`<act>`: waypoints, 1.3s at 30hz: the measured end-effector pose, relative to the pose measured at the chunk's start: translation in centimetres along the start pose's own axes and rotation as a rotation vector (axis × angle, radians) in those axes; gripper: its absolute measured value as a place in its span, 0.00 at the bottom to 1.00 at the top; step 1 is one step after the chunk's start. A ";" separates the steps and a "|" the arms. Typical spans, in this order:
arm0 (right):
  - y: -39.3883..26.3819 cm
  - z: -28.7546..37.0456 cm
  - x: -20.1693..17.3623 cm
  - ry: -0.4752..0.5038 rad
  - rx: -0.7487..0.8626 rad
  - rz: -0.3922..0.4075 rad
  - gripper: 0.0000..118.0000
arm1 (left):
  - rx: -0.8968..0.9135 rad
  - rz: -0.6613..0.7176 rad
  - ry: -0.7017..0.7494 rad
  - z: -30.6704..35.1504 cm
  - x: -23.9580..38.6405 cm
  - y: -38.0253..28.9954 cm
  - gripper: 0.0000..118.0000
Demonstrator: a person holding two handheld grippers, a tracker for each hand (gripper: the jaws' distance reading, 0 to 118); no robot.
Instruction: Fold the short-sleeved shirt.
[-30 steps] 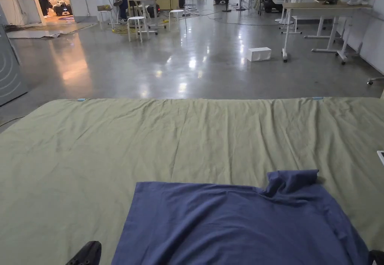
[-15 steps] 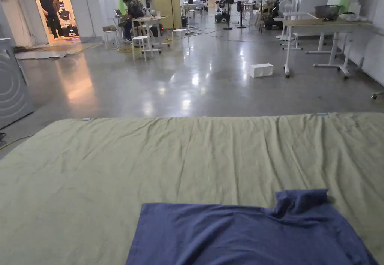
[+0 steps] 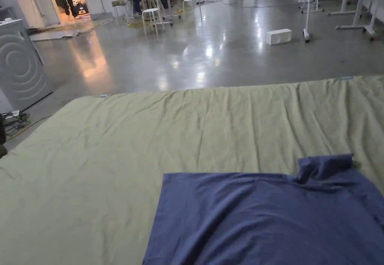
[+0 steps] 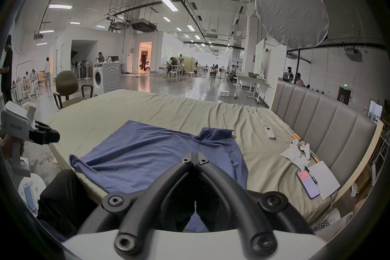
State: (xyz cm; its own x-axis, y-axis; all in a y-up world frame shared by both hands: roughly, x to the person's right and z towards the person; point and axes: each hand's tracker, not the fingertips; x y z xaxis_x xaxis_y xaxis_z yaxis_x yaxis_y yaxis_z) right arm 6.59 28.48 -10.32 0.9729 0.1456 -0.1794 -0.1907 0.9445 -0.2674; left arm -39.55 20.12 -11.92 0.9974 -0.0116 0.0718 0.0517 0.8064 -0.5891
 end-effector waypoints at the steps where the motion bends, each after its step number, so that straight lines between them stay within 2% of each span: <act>1: -0.2 0.0 -0.1 -0.011 -0.006 0.003 0.00 | -0.051 0.036 -0.003 -1.3 -0.8 -0.5 0.21; 2: -0.5 0.1 -0.1 -0.013 -0.007 -0.004 0.00 | -0.083 0.059 -0.012 -2.7 -1.6 -1.3 0.37; 3: -0.6 0.2 0.0 -0.013 -0.008 -0.013 0.00 | -0.124 0.084 -0.025 -3.8 -2.3 -1.8 0.48; 4: -0.9 0.2 0.2 -0.011 -0.017 -0.032 0.00 | -0.187 0.109 -0.026 -5.2 -3.0 -2.3 0.54; 10: -1.8 -1.0 0.6 -0.018 -0.094 -0.027 0.00 | -0.231 0.150 -0.016 -8.3 -4.3 -3.8 0.54; 13: -1.7 -1.8 0.9 -0.006 -0.116 -0.077 0.00 | -0.266 0.145 -0.083 -9.9 -4.5 -4.2 0.54; 16: -1.6 -2.2 0.7 0.015 -0.130 -0.089 0.00 | -0.320 0.163 -0.063 -11.2 -4.6 -4.4 0.53; 19: -1.8 -2.2 0.5 0.020 -0.143 -0.064 0.00 | -0.312 0.125 -0.085 -11.0 -4.4 -4.1 0.46; 20: -1.9 -2.2 0.5 0.019 -0.145 -0.065 0.00 | -0.312 0.104 -0.090 -11.0 -4.3 -4.1 0.38; 22: -2.4 -2.2 0.8 0.021 -0.156 -0.080 0.00 | -0.317 0.088 -0.091 -11.0 -3.5 -4.0 0.27; 24: -2.6 -2.0 1.2 0.013 -0.161 -0.095 0.00 | -0.326 0.055 -0.106 -11.1 -2.6 -3.8 0.09; 27: -3.0 -1.4 2.5 -0.027 -0.171 -0.145 0.00 | -0.354 -0.097 -0.058 -11.6 -1.0 -3.8 0.07; 29: -3.5 -1.1 4.2 -0.135 -0.184 -0.227 0.00 | -0.378 -0.185 -0.048 -12.1 -0.3 -3.6 0.07; 30: -3.9 -1.2 5.3 -0.147 -0.204 -0.266 0.00 | -0.398 -0.213 -0.049 -12.3 0.2 -3.2 0.07; 31: -5.0 -1.2 6.6 -0.166 -0.244 -0.358 0.00 | -0.412 -0.238 -0.048 -12.7 0.5 -3.0 0.07; 32: -6.0 -1.3 7.8 -0.210 -0.226 -0.397 0.01 | -0.426 -0.244 -0.047 -13.0 0.6 -2.8 0.07; 33: -7.0 -1.4 9.0 -0.233 -0.231 -0.433 0.13 | -0.429 -0.234 -0.046 -13.2 0.6 -2.6 0.07; 34: -8.0 -1.5 9.9 -0.249 -0.256 -0.450 0.31 | -0.435 -0.227 -0.045 -13.3 0.7 -2.4 0.07; 35: -9.3 -1.8 11.0 -0.256 -0.293 -0.476 0.41 | -0.444 -0.210 -0.048 -13.4 0.7 -2.2 0.07; 37: -11.3 -2.3 12.4 -0.257 -0.338 -0.549 0.41 | -0.442 -0.189 -0.053 -13.2 0.5 -2.3 0.07; 39: -12.7 -3.1 13.1 -0.236 -0.386 -0.564 0.54 | -0.433 -0.167 -0.057 -13.2 0.1 -2.5 0.07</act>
State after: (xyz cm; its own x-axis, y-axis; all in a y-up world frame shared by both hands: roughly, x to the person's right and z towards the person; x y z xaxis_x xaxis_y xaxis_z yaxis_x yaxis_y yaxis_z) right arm 21.39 17.47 -12.22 0.9307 -0.2326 0.2823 0.3589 0.7295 -0.5822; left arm -38.90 10.24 -21.07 0.9699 -0.0778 0.2309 0.2397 0.4749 -0.8468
